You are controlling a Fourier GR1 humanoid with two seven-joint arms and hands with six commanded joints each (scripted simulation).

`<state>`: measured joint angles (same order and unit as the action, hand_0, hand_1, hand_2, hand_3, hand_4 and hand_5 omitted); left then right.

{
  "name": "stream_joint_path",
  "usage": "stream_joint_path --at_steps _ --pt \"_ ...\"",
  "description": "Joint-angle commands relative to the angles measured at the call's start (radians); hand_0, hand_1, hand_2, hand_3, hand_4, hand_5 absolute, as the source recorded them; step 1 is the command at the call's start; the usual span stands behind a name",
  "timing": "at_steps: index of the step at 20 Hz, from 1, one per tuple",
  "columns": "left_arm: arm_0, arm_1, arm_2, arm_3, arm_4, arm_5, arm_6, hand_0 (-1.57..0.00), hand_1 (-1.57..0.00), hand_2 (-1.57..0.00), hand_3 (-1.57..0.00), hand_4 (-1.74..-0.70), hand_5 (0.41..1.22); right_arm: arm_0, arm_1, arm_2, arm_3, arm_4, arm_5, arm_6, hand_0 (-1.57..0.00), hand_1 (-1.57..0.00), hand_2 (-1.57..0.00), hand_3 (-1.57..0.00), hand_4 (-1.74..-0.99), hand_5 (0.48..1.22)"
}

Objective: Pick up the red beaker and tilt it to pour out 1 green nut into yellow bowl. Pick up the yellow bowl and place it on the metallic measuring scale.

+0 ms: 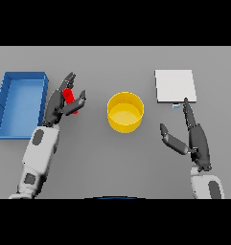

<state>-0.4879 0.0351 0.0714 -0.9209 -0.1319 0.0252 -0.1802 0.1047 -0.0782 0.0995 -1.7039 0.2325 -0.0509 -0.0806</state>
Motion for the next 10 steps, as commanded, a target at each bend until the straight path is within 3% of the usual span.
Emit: stream_joint_path --at_steps 1,3,5,6,10 --pt "-0.008 -0.006 0.012 0.003 0.011 0.009 0.01 -0.29 -0.33 -0.36 -0.29 -1.45 0.783 0.005 -0.002 -0.001 -0.006 0.004 -0.004 -0.004 0.0 0.0 0.0 0.0 -1.258 0.644" --pt "-0.013 -0.009 0.009 0.017 -0.008 0.037 0.018 -0.66 -0.7 -0.73 -0.72 -1.5 0.941 0.007 -0.006 -0.01 0.005 -0.004 -0.002 -0.001 0.0 0.0 0.0 0.0 -1.255 0.644" --pt "-0.027 0.002 0.002 0.035 -0.026 0.043 0.036 -0.99 -1.01 -1.03 -0.93 -1.57 1.042 0.007 -0.005 -0.012 -0.002 -0.014 0.002 -0.008 0.0 0.0 0.0 0.0 -1.254 0.645" --pt "-0.029 0.003 -0.01 0.027 -0.026 0.041 0.036 -1.11 -1.12 -1.14 -0.97 -1.6 1.078 0.01 -0.001 -0.008 -0.002 -0.009 -0.001 -0.011 0.0 0.0 0.0 0.0 -1.252 0.644" --pt "-0.017 -0.009 -0.029 0.025 -0.037 0.035 0.026 -1.38 -1.39 -1.4 -1.33 -1.51 1.162 0.013 0.009 -0.005 0.004 -0.014 0.0 -0.015 0.0 0.0 0.0 0.0 -1.257 0.645"
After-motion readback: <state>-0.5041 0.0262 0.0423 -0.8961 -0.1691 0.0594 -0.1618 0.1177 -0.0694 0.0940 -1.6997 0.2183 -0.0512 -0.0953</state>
